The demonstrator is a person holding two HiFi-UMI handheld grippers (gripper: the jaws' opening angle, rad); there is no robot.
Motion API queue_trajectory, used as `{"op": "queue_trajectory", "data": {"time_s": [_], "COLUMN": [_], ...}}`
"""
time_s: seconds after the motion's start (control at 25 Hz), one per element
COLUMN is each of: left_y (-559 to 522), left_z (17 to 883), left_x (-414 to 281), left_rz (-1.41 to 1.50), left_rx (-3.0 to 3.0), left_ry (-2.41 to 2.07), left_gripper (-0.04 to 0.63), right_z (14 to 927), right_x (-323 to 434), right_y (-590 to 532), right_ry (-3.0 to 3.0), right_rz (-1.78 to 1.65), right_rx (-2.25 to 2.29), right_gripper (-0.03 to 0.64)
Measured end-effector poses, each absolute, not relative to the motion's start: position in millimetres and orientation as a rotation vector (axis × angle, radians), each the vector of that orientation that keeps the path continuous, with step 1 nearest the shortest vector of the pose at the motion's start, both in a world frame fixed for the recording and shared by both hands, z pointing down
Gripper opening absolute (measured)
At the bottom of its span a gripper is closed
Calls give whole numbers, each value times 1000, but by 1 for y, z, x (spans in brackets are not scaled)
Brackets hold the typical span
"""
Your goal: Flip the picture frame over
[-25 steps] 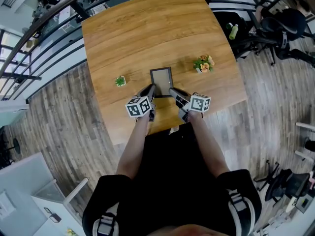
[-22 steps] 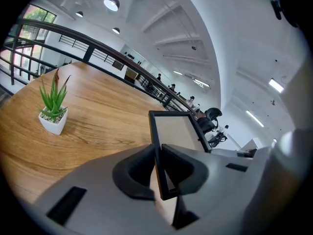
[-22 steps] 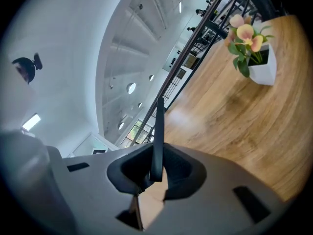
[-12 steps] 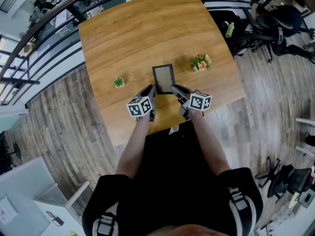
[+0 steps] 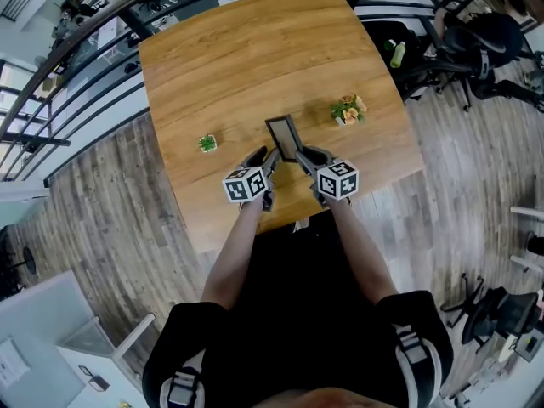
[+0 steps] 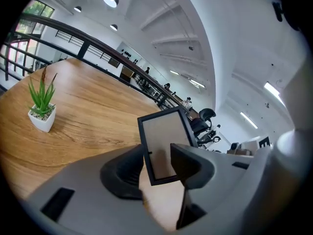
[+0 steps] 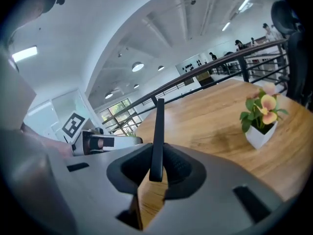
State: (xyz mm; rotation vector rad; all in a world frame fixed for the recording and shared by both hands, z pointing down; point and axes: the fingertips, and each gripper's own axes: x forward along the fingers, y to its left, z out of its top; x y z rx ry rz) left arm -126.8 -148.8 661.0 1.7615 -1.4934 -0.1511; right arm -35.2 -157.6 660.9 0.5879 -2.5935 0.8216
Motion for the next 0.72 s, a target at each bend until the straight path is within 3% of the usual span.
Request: {"op": "queue_trajectory", "data": {"time_s": [0.72], "left_y": [-171], "left_z": [619], "left_x": [-111], "left_rz": [-309], "left_rx": [1802], "left_ry": [-1414], "left_gripper": [192], "right_z": [674], "right_x": [-44], "right_y": [-141], "right_ry": [-2512], "right_rz": [465], "right_rx": [525], "right_gripper": [75]}}
